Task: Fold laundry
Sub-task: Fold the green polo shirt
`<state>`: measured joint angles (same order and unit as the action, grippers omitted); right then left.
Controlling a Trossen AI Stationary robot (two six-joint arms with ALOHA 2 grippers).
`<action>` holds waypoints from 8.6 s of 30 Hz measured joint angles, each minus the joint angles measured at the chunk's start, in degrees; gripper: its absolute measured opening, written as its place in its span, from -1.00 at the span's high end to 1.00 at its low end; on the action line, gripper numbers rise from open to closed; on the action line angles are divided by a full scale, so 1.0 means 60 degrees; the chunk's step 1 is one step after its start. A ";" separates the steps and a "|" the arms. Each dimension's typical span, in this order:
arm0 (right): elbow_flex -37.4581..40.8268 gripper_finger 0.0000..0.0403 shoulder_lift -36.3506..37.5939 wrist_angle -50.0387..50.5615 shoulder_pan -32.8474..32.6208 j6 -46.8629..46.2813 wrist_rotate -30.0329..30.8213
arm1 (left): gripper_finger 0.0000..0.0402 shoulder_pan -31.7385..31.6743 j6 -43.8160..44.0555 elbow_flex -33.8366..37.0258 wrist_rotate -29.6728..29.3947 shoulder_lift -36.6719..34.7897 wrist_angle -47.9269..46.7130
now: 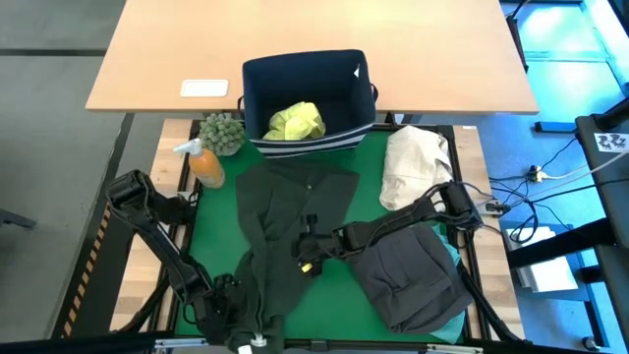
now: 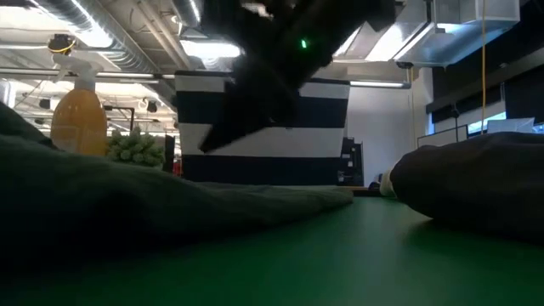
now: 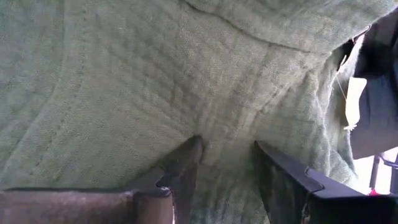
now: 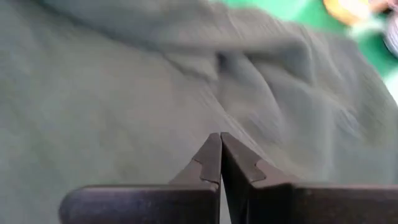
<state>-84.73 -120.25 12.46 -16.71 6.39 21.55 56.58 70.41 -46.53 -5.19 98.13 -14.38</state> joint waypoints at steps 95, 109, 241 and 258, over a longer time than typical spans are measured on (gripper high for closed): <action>-0.1443 0.98 0.0033 0.0165 0.1275 0.0987 -0.3775 | 0.25 -0.0652 -0.1711 -0.1668 -0.8212 -0.1198 -0.5249; -0.1443 0.98 0.0033 -0.0062 0.1380 0.1344 -0.3943 | 0.32 -0.0135 0.1094 -0.0453 -0.8273 -0.2166 -0.6972; 0.3227 0.98 0.4073 -0.0554 0.1664 0.0227 -0.2500 | -0.16 -0.8338 -1.2288 -0.1008 -0.2652 -0.1220 -0.2667; 0.3227 0.98 0.4073 -0.0892 0.1666 0.0729 -0.2328 | -0.16 -0.8269 -1.1924 -0.1008 -0.2786 -0.1220 -0.2898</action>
<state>-65.36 -95.81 7.11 -6.71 10.76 7.58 6.96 -1.13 -52.58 -21.91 90.80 -31.77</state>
